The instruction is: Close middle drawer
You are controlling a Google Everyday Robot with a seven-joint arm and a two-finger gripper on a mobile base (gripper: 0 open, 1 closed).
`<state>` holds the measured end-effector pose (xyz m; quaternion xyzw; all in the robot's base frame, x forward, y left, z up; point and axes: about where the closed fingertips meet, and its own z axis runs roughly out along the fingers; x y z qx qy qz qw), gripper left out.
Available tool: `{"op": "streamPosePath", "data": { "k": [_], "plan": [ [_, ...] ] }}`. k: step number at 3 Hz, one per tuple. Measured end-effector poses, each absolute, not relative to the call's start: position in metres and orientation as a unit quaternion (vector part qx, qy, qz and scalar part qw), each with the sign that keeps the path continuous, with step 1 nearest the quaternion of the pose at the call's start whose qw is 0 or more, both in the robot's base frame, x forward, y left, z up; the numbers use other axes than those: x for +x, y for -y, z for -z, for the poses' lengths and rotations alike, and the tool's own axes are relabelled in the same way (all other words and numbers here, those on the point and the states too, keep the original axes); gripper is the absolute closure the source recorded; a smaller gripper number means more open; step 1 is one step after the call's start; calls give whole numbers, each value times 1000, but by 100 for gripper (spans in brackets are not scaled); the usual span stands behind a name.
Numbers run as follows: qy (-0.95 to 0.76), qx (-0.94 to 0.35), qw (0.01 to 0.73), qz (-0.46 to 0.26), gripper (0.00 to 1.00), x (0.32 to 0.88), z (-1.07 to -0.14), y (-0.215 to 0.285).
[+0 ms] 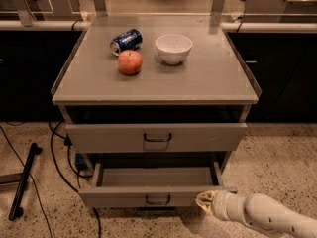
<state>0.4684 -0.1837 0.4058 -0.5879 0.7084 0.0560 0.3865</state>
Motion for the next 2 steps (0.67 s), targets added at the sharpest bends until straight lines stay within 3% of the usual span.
{"op": "streamPosePath", "data": {
  "k": [2],
  "plan": [
    [-709,-584,392,-41,100,521,-393,178]
  ]
}}
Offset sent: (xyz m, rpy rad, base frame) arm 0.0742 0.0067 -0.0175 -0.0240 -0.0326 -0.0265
